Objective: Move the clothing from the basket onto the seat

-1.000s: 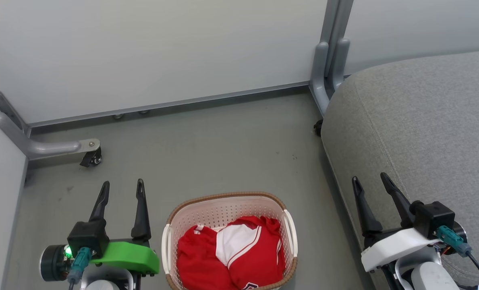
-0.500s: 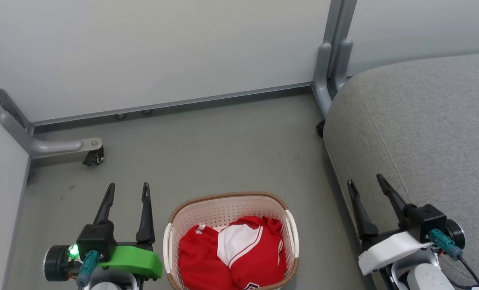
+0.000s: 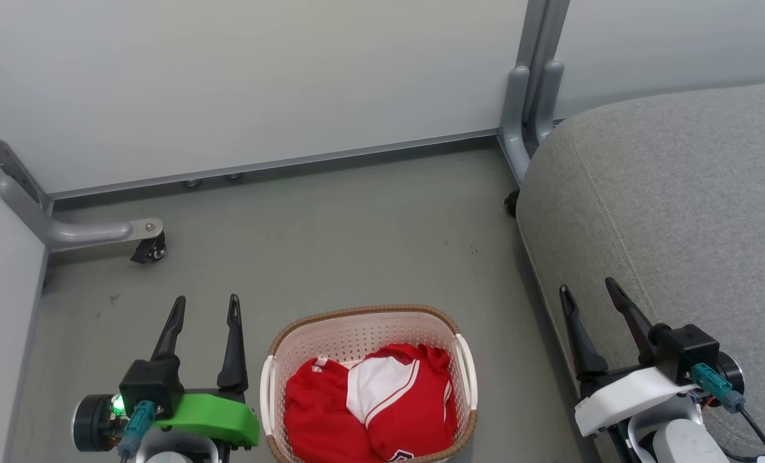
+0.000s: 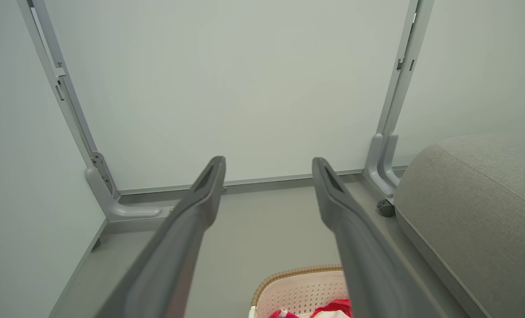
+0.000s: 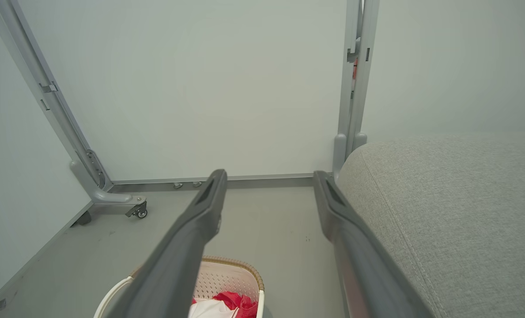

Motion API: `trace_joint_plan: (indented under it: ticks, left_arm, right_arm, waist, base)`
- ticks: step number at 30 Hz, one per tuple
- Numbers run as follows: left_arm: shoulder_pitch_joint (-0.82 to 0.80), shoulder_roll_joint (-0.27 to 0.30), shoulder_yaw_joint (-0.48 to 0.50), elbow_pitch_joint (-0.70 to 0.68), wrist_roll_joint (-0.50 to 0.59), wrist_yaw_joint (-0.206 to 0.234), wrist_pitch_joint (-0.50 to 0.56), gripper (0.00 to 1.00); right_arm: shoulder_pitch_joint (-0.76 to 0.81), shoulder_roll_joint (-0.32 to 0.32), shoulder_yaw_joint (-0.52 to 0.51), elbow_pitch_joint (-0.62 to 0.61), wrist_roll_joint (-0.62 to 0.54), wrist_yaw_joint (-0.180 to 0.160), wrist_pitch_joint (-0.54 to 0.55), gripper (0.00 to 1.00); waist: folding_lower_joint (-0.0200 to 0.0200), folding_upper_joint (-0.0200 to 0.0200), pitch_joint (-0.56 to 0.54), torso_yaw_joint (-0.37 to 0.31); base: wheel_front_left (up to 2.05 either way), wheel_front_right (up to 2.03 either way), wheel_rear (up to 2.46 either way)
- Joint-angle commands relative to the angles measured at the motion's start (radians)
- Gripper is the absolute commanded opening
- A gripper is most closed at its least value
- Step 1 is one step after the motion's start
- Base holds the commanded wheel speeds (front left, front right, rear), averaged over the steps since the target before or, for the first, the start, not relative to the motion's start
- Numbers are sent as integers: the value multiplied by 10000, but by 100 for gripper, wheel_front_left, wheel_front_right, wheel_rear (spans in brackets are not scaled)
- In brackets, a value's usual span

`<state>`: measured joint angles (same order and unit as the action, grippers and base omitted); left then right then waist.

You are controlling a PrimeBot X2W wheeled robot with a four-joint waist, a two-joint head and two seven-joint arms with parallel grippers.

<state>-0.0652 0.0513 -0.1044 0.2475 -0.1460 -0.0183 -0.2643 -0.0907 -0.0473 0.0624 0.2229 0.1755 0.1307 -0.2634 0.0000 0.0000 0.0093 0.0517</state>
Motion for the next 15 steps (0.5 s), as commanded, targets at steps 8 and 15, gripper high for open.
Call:
trace_joint_plan:
  ticks: [8, 15]
  left_arm:
    - [50, -5, -1, 3, 42, 12, -4, 100]
    - [-299, -5, -129, 107, 82, -138, -4, 100]
  right_arm:
    - [-33, -55, 5, 36, -10, 1, -21, 100]
    - [-263, -55, 106, -60, -5, 1, -21, 100]
  waist:
    - [0, 0, 40, -30]
    - [0, 0, 314, -203]
  base:
    - [0, 0, 0]
    - [0, 0, 0]
